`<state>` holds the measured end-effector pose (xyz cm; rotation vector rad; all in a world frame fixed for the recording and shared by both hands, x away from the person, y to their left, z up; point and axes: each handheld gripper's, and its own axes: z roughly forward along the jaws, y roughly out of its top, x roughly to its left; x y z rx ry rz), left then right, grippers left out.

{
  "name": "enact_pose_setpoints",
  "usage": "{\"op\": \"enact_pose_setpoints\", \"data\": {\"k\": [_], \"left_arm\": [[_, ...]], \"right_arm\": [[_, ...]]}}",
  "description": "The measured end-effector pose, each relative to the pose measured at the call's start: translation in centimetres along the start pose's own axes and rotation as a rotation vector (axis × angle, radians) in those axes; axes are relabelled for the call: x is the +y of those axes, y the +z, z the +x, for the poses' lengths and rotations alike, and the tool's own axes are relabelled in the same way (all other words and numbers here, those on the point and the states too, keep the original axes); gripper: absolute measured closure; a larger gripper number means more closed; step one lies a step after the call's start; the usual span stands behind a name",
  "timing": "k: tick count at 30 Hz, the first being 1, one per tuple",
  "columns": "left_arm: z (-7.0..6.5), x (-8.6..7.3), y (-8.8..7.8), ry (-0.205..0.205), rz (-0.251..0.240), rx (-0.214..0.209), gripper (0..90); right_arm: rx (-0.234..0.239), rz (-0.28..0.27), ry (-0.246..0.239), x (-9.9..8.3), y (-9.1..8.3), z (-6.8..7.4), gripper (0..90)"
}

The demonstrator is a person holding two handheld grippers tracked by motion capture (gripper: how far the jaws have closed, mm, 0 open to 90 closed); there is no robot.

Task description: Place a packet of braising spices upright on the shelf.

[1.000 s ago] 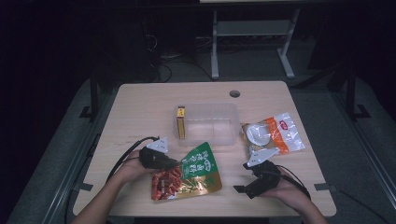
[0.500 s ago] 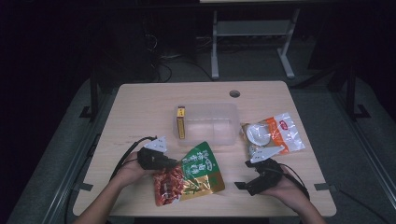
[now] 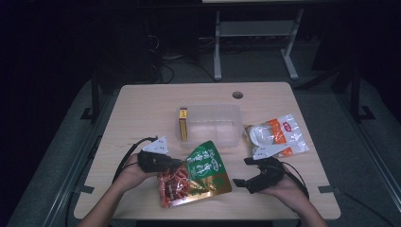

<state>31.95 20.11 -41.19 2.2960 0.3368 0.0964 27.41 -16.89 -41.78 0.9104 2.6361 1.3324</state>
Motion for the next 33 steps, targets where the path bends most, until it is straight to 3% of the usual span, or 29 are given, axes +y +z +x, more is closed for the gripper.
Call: {"op": "enact_pose_setpoints", "data": {"k": [8, 14, 19, 23, 27, 33], "left_arm": [[0.0, 0.4, -1.2, -0.019, -0.045, 0.018, 89.6], [-0.2, 1.0, -2.4, 0.001, -0.073, 0.041, 89.6], [-0.5, 1.3, -2.7, 0.025, -0.062, 0.074, 89.6], [-0.7, 1.5, -2.8, 0.039, -0.059, 0.084, 89.6], [-0.9, 1.7, -3.0, 0.053, -0.063, 0.108, 89.6], [-0.7, 1.6, -3.4, 0.049, -0.08, 0.108, 89.6]], "right_arm": [[0.029, -0.035, -0.022, 2.3, 0.6, 0.3, 9.7], [0.063, -0.052, -0.03, 3.5, 1.2, 0.3, 12.6], [0.092, -0.068, -0.041, 4.9, 1.8, 0.3, 15.4], [0.123, -0.065, -0.057, 6.2, 2.6, 0.4, 25.1], [0.174, -0.057, -0.056, 7.2, 4.0, -0.6, 45.1], [0.202, -0.03, -0.07, 7.9, 5.2, -1.0, 59.4]]}}
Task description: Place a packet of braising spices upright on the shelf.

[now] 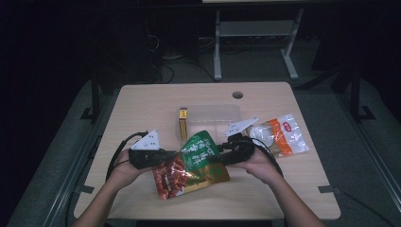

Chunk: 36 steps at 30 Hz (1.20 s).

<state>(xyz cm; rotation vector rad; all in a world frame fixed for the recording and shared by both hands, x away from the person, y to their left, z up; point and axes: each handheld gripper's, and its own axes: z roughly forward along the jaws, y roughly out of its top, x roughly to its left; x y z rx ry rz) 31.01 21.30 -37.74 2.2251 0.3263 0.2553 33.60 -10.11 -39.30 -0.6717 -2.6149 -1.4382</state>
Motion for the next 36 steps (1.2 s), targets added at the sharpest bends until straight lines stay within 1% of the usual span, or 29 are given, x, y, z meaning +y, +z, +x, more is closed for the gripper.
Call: {"op": "enact_pose_setpoints", "data": {"k": [1, 2, 4, 6, 7, 8, 11, 12, 14, 15, 16, 17, 19, 20, 24, 26, 28, 29, 30, 31, 32, 33, 34, 35, 36], "left_arm": [[0.0, 0.0, 0.0, 0.001, 0.0, 0.001, 89.6], [0.0, 0.0, 0.0, 0.002, 0.0, 0.003, 89.5], [0.1, -0.1, -0.1, -0.002, -0.003, 0.002, 89.6], [0.2, -0.1, -0.2, -0.001, -0.006, -0.002, 89.6], [0.2, -0.2, -0.2, -0.004, -0.01, -0.008, 89.5], [0.2, -0.2, -0.2, -0.006, -0.015, -0.013, 89.5], [0.1, -0.1, -0.1, -0.005, -0.026, -0.022, 89.5], [0.1, -0.1, -0.2, -0.005, -0.029, -0.026, 89.5], [0.1, -0.1, -0.2, -0.003, -0.035, -0.032, 89.4], [0.1, -0.1, -0.2, -0.005, -0.038, -0.034, 89.4], [0.2, -0.2, -0.3, -0.002, -0.037, -0.042, 89.4], [0.2, -0.2, -0.3, -0.001, -0.043, -0.044, 89.4], [0.4, -0.3, -0.4, -0.002, -0.056, -0.059, 89.4], [0.4, -0.3, -0.4, 0.001, -0.056, -0.067, 89.4], [0.5, -0.6, -0.1, -0.009, -0.052, -0.095, 89.3], [0.6, -0.7, 0.0, -0.014, -0.045, -0.107, 88.7], [0.6, -0.8, 0.1, -0.018, -0.034, -0.096, 84.5], [0.6, -0.8, 0.2, -0.018, -0.032, -0.089, 82.1], [0.6, -0.8, 0.3, -0.026, -0.039, -0.082, 80.7], [0.7, -0.8, 0.3, -0.031, -0.046, -0.083, 77.7], [0.9, -0.8, 0.2, -0.042, -0.052, -0.091, 74.5], [1.0, -0.8, 0.1, -0.051, -0.062, -0.088, 70.8], [1.0, -0.8, 0.0, -0.056, -0.069, -0.081, 63.7], [1.1, -0.9, -0.2, -0.064, -0.078, -0.079, 63.7], [1.1, -0.9, -0.5, -0.074, -0.086, -0.086, 60.3]], "right_arm": [[0.001, 0.005, -0.004, 0.1, 0.1, -0.1, 63.8], [0.014, 0.012, -0.009, 0.2, 0.3, -0.3, 68.1], [0.024, 0.015, -0.01, 0.2, 0.5, -0.3, 73.6], [0.044, 0.032, -0.018, 0.1, 0.6, -0.4, 78.4], [0.041, 0.039, -0.021, 0.1, 0.6, -0.3, 80.3], [0.033, 0.045, -0.037, 0.1, 0.6, -0.3, 82.6], [0.061, 0.039, -0.027, 0.1, 0.5, -0.5, 88.8], [0.072, 0.036, -0.025, 0.1, 0.4, -0.6, 89.6], [0.08, 0.037, -0.037, 0.0, 0.3, -0.7, 89.8], [0.09, 0.033, -0.029, 0.0, 0.3, -0.6, 89.9], [0.105, 0.023, -0.031, 0.0, 0.1, -0.6, 90.0], [0.105, 0.023, -0.031, 0.0, 0.1, -0.6, 90.0], [0.124, 0.006, -0.024, 0.0, -0.1, -0.6, 90.0], [0.134, 0.002, -0.027, 0.0, -0.3, -0.6, 90.0], [0.173, 0.003, -0.027, 0.0, -0.6, -0.6, 90.0], [0.178, 0.006, -0.027, 0.0, -0.7, -0.5, 90.0], [0.198, -0.002, -0.019, 0.1, -0.9, -0.5, 90.0], [0.198, -0.008, -0.025, 0.1, -1.0, -0.5, 90.0], [0.196, -0.006, -0.02, 0.2, -1.2, -0.4, 90.0], [0.192, -0.011, -0.037, 0.3, -1.3, -0.4, 90.0], [0.201, -0.014, -0.033, 0.3, -1.4, -0.3, 90.0], [0.198, -0.013, -0.041, 0.4, -1.5, -0.3, 90.0], [0.194, -0.013, -0.045, 0.4, -1.7, -0.1, 90.0], [0.194, -0.013, -0.045, 0.4, -1.7, -0.1, 90.0], [0.196, -0.015, -0.042, 0.4, -1.8, 0.0, 90.0]]}}
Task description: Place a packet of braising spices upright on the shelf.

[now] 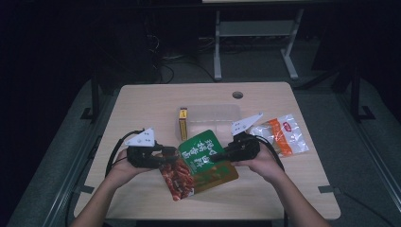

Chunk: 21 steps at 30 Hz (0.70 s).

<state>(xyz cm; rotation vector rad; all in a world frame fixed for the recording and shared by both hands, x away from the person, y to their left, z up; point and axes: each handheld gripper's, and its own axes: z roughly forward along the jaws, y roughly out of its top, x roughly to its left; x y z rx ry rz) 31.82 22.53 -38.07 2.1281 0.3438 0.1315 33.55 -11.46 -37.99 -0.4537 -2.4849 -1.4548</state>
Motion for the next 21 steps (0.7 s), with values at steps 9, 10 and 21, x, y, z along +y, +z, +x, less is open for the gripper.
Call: {"op": "enact_pose_setpoints", "data": {"k": [9, 10, 21], "left_arm": [[-1.0, -1.6, -1.2, -0.035, 0.004, 0.07, 28.0], [-1.0, -1.9, -1.3, -0.041, 0.008, 0.078, 26.6], [-1.3, -4.5, -0.6, -0.116, 0.044, 0.104, 17.7]], "right_arm": [[-0.053, -0.027, -0.064, 0.7, -1.5, 0.9, 90.0], [-0.057, -0.028, -0.065, 0.7, -1.7, 1.1, 90.0], [-0.091, -0.06, -0.091, 1.2, -4.0, 1.8, 90.0]]}}
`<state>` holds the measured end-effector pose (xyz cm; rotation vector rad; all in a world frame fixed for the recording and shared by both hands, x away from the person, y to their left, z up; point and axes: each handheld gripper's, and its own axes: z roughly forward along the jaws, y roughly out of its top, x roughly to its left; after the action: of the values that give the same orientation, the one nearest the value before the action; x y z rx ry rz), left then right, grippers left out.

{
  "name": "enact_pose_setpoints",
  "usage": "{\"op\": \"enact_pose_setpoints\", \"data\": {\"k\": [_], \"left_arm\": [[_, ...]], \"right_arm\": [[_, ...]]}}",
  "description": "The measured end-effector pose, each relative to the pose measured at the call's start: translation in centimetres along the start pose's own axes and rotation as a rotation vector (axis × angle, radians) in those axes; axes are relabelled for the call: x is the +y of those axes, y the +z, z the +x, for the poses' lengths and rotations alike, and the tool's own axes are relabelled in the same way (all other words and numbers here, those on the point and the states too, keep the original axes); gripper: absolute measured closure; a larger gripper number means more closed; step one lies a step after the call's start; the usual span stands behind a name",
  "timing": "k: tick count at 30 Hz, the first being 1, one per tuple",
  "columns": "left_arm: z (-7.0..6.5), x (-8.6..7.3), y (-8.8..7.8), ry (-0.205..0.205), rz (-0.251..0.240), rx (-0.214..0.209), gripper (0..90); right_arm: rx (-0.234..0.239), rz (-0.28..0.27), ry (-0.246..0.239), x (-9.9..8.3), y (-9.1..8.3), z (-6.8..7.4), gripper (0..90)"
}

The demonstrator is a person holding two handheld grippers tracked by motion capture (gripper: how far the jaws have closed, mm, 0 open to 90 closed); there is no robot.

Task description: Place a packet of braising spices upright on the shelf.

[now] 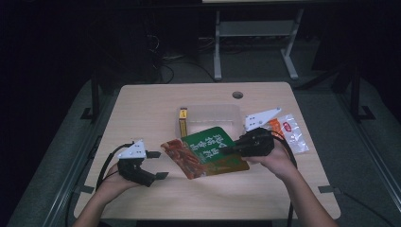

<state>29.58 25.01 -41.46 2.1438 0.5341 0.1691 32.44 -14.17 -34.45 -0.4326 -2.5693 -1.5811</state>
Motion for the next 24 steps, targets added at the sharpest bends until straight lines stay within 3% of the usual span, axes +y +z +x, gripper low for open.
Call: {"op": "enact_pose_setpoints", "data": {"k": [5, 17, 24], "left_arm": [[0.4, -0.3, 0.3, -0.024, 0.001, 0.012, 14.2], [0.5, -0.7, 1.0, 0.008, 0.037, 0.021, 13.6], [0.7, -0.8, 1.1, 0.018, 0.043, 0.019, 13.6]], "right_arm": [[-0.025, -0.02, 0.001, 0.1, -1.1, 0.2, 90.0], [-0.098, -0.06, 0.01, 0.6, -4.6, 0.8, 90.0], [-0.151, -0.069, 0.027, 0.9, -5.6, 0.9, 90.0]]}}
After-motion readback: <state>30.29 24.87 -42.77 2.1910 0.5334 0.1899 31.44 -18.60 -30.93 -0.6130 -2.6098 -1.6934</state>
